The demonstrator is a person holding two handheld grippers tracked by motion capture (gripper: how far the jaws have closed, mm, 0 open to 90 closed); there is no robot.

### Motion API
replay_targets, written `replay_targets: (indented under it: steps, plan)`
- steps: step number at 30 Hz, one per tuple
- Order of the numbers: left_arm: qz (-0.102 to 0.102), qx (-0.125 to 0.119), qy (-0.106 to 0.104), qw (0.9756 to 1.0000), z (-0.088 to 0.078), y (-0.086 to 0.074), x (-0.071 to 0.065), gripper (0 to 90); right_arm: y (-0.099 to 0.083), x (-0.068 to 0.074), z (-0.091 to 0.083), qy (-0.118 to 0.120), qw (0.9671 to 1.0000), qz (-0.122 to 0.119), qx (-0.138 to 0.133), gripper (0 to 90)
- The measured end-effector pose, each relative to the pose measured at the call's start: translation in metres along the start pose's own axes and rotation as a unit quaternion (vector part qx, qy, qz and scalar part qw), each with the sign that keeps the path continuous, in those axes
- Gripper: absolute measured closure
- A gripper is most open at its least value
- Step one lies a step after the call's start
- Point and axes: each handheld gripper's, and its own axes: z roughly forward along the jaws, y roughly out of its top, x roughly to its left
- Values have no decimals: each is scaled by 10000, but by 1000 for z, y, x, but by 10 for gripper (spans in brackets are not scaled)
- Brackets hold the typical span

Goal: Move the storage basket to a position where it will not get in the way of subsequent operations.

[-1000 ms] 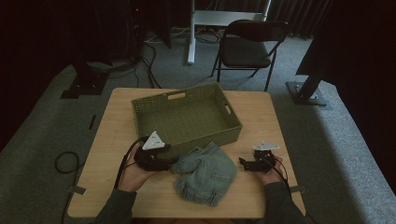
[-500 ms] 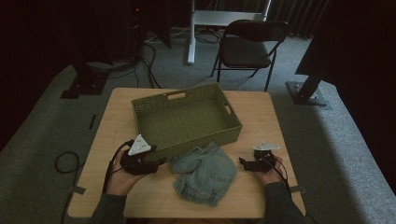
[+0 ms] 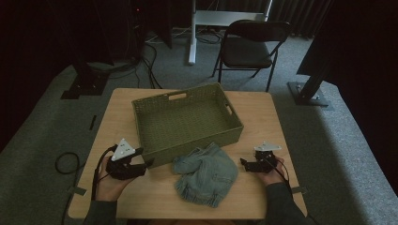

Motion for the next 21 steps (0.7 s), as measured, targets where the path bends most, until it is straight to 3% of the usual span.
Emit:
replay_targets:
  steps: [4,7,10,12,15,17,21]
  plan:
    - [-142,28,157,9998,-3,-9,5,398,0,0,0,7,10000,-10,4,160]
    - [-234,136,195,9994,-1,-18,7,393,5,-1,-3,-6,9999,11,119,327]
    - [-334,220,196,9990,3,-25,8,392,7,-2,-4,-42,9999,52,154,410]
    - [-361,309,187,9987,6,-30,9,390,8,-4,-5,75,9996,198,173,437]
    - [-373,340,169,9986,8,-31,9,384,10,-7,-7,160,9993,295,140,437]
    - [-364,509,131,9980,20,-38,12,372,15,-8,-12,118,9994,313,-44,478]
    - [-377,580,128,9975,29,-41,11,369,22,-10,-17,112,9991,343,-200,531]
